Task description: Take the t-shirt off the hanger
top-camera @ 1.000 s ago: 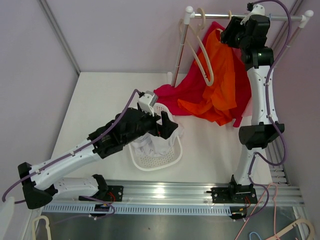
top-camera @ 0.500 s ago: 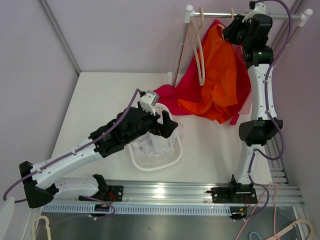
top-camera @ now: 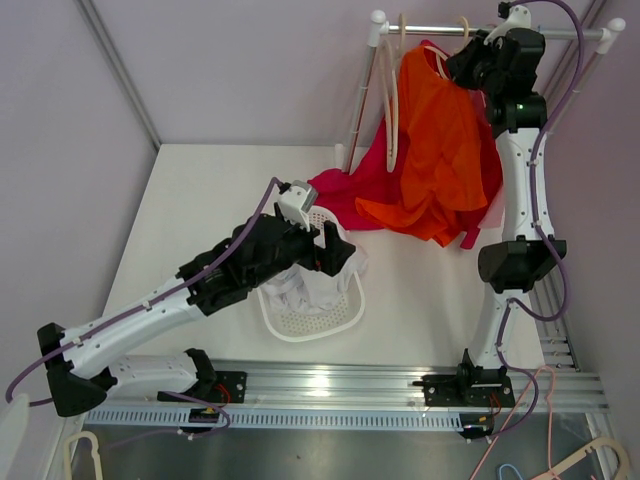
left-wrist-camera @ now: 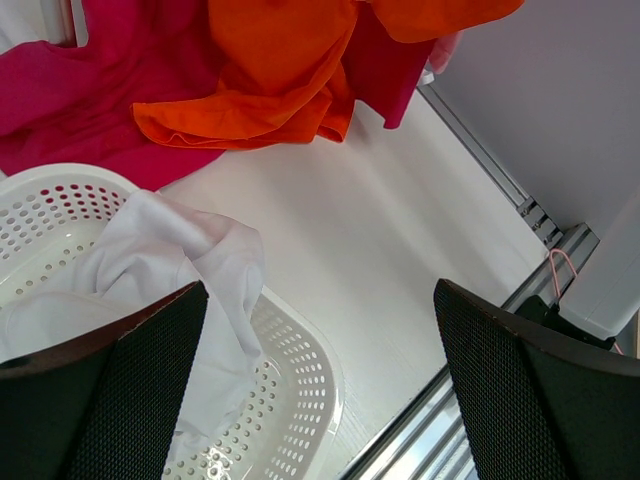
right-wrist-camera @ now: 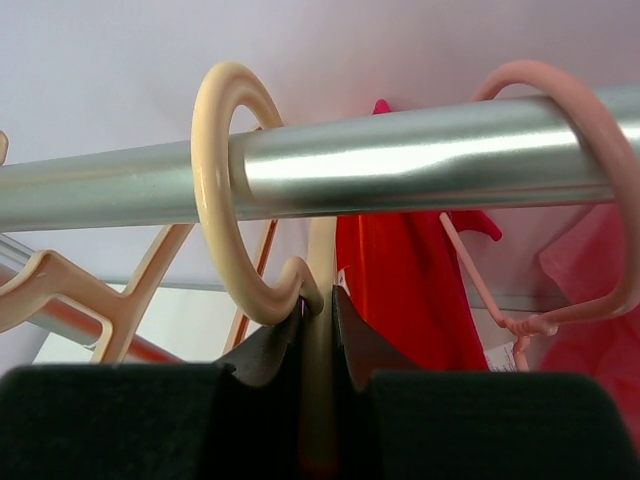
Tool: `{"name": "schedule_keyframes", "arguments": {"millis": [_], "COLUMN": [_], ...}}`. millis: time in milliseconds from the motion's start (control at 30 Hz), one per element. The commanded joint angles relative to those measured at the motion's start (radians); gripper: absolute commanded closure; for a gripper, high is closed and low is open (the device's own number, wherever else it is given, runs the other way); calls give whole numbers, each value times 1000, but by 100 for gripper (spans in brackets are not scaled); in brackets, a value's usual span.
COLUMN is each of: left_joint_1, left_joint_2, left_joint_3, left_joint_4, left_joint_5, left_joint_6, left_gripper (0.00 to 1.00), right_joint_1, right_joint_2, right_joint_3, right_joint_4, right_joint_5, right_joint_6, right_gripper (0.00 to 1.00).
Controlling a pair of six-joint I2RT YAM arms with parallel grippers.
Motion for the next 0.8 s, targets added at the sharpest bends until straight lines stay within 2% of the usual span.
{"name": "schedule_keyframes", "arguments": {"millis": [0, 233, 467, 567, 633, 667, 733, 767], "left_joint_1": [-8, -8, -8, -8, -8, -8, -10, -34], "left_joint_2": [-32, -44, -55, -63, -63, -63, -66, -69], "left_joint_3": [23, 32, 61, 58, 60, 58, 49, 41], "left_joint_4": [7, 3, 12, 20, 24, 27, 53, 69], "left_joint_5": [-9, -14, -12, -11, -11, 3, 35, 44], "left_joint_6": [11, 30, 96, 113, 122, 129, 151, 169], "left_gripper": [1, 0, 1, 0, 1, 0, 0, 1], "right_joint_1": [14, 55, 89, 89, 87, 90, 110, 127], "right_joint_2": [-74, -172, -259, -271, -273, -293, -340, -421], "right_joint_3": [-4, -63, -43, -18, -6, -26, -108, -251], "right_joint_4": [43, 108, 126, 53, -70, -107, -168, -165], "right_joint_5": [12, 46, 100, 163, 207, 276, 342, 440], "right_joint_6": [-10, -26, -42, -28, 13, 32, 96, 118], "right_gripper": [100, 100, 100, 100, 100, 100, 100, 100]}}
